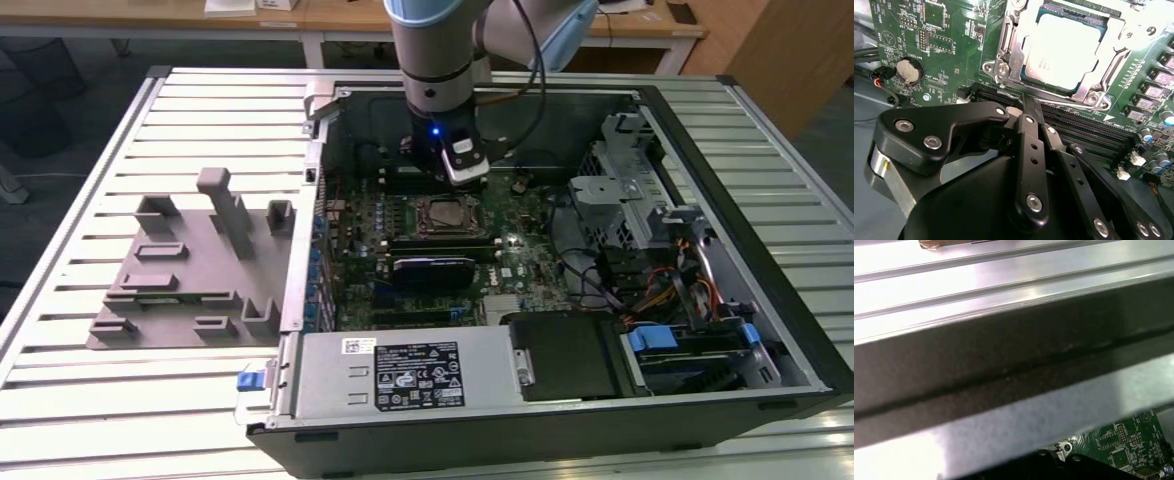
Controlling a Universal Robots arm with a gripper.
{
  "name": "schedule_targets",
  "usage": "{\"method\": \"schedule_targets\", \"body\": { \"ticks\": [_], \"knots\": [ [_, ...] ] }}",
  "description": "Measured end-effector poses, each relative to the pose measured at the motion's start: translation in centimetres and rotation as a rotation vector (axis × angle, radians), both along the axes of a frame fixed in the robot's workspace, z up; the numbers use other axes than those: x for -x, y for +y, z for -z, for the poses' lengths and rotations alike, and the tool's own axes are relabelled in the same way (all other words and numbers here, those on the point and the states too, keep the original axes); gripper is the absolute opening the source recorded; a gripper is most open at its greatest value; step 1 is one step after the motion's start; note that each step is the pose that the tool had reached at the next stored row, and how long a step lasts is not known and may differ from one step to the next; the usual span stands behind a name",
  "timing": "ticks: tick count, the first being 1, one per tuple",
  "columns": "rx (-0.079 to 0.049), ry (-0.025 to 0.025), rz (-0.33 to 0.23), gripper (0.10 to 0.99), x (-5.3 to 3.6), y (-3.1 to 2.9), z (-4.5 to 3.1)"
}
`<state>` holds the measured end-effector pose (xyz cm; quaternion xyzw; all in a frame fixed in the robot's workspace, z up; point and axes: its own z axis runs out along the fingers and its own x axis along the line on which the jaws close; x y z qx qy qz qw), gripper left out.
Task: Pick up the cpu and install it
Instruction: 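Install the first cpu locking lever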
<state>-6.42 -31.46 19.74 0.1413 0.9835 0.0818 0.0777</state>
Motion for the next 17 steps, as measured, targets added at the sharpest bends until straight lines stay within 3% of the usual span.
{"method": "schedule_targets", "body": {
  "ticks": [17],
  "knots": [
    [0.004,0.0,-0.001,0.106,0.0,-0.02,0.14]
  ]
}}
